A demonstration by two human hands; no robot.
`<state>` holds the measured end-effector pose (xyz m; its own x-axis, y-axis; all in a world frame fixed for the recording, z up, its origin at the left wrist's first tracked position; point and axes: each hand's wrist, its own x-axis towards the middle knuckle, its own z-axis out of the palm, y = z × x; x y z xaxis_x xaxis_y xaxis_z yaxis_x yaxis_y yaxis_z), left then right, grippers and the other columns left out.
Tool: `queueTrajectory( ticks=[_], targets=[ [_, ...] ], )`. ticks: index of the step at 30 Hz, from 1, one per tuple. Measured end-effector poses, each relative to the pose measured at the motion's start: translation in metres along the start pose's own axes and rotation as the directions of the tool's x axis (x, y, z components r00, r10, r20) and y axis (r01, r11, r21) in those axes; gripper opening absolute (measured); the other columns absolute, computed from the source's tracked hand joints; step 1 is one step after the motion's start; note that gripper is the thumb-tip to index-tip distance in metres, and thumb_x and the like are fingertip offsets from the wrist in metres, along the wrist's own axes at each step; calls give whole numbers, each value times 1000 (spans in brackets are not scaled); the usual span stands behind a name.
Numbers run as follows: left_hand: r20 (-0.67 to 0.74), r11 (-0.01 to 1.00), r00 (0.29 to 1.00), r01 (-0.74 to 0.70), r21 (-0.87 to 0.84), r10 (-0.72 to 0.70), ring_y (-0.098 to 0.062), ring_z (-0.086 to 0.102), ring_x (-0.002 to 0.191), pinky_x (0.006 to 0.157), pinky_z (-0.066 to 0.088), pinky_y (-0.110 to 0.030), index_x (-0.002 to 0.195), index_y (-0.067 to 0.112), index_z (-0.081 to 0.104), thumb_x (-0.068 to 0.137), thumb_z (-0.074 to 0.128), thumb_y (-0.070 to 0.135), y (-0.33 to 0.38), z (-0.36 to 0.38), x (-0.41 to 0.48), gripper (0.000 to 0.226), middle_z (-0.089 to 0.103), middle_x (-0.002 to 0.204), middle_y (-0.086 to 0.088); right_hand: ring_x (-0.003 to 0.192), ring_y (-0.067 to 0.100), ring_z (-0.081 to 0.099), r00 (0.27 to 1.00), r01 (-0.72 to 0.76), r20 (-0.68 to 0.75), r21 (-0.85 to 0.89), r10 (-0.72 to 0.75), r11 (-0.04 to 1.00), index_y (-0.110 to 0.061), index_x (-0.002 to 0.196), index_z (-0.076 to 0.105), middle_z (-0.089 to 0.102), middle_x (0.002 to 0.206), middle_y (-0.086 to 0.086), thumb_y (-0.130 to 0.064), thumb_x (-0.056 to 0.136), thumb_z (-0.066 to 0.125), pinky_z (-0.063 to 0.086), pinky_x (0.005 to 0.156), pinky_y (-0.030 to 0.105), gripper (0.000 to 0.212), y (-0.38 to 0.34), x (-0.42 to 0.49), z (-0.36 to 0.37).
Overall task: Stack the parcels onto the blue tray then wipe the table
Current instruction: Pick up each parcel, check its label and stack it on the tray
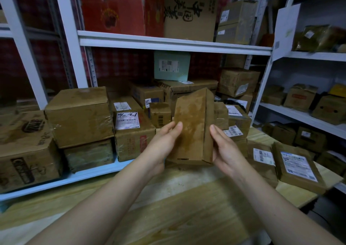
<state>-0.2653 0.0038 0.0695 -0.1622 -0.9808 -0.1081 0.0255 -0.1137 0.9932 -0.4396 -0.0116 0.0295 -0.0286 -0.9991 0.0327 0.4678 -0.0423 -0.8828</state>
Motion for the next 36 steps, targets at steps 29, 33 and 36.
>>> queueTrajectory(
  ticks=[29,33,36],
  targets=[
    [-104,949,987,83,-304,-120,-15,67,72,55,53,-26,109,15,66,86,59,15,-20,-20,18,24,75,75,1,113,18,59,976,-159,-198,-351,93,923,-32,112,65,67,120,-1,-35,95,64,48,92,37,18,0,3,-22],
    [-86,967,995,18,-254,-41,-18,67,89,55,51,-26,127,23,57,85,54,16,-20,-21,19,42,74,102,-3,114,23,64,983,-183,-90,-369,161,911,-27,126,66,73,118,0,-35,97,60,51,98,43,31,1,-1,-17],
    [-129,974,992,-23,-227,-7,-10,60,68,55,43,-25,126,27,54,86,51,8,-20,-19,16,45,68,89,1,107,20,68,995,-97,-50,-327,85,940,-25,123,68,76,112,0,-26,101,54,54,80,33,26,-3,-3,-10]
  ],
)
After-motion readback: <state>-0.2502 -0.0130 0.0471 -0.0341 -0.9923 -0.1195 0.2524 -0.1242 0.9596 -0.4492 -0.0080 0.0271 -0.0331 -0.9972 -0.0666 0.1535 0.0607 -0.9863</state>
